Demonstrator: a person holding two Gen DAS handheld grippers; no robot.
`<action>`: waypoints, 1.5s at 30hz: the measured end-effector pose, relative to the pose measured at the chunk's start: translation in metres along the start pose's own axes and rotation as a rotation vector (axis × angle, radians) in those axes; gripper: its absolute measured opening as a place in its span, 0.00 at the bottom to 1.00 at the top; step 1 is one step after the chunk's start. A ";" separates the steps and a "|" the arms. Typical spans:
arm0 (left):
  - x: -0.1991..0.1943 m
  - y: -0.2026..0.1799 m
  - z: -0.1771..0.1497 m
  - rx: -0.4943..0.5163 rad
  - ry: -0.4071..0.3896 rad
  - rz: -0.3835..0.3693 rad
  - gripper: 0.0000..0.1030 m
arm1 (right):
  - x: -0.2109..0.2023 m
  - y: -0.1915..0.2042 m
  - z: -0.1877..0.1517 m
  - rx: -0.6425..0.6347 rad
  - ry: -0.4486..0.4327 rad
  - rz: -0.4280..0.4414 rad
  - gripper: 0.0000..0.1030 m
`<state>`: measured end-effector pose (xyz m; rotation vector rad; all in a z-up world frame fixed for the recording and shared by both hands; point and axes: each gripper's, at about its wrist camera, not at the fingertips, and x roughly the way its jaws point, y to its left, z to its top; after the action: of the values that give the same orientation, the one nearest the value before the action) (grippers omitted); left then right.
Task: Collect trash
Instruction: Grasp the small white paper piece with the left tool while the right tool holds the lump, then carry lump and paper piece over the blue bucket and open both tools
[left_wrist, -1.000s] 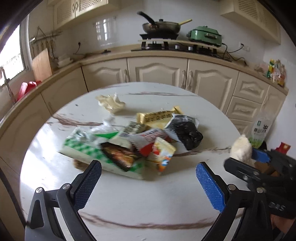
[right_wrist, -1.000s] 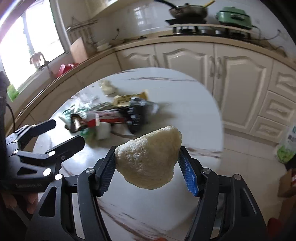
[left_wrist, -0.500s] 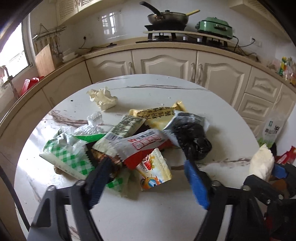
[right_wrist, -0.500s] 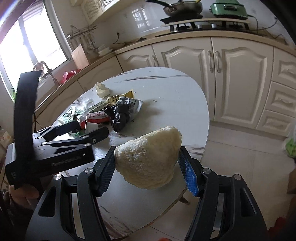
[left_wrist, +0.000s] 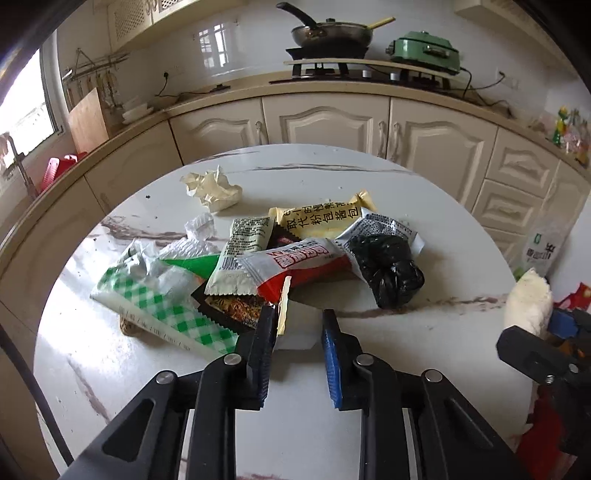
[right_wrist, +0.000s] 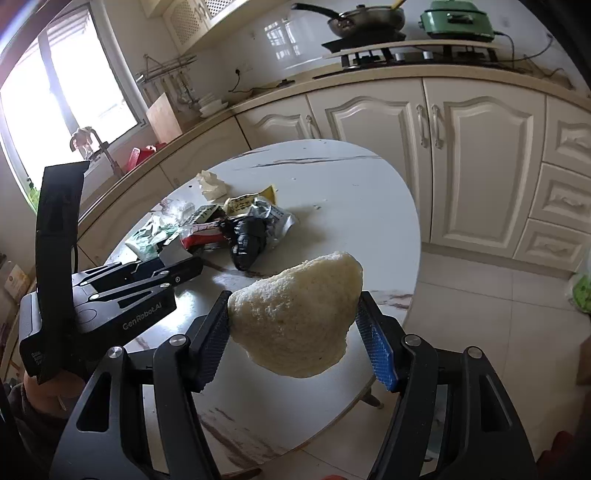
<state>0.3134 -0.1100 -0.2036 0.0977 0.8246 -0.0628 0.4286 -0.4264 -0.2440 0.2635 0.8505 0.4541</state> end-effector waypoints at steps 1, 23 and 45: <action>-0.003 0.002 -0.001 -0.007 -0.001 -0.004 0.19 | 0.000 0.003 -0.001 -0.002 0.000 0.002 0.62; -0.122 0.031 -0.044 -0.069 -0.096 -0.049 0.17 | -0.024 0.040 -0.015 -0.031 -0.012 0.049 0.62; -0.075 -0.238 -0.026 0.334 0.036 -0.411 0.18 | -0.134 -0.167 -0.093 0.276 -0.058 -0.268 0.62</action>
<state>0.2214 -0.3418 -0.1813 0.2433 0.8549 -0.5885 0.3264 -0.6331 -0.2810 0.4086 0.8769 0.0776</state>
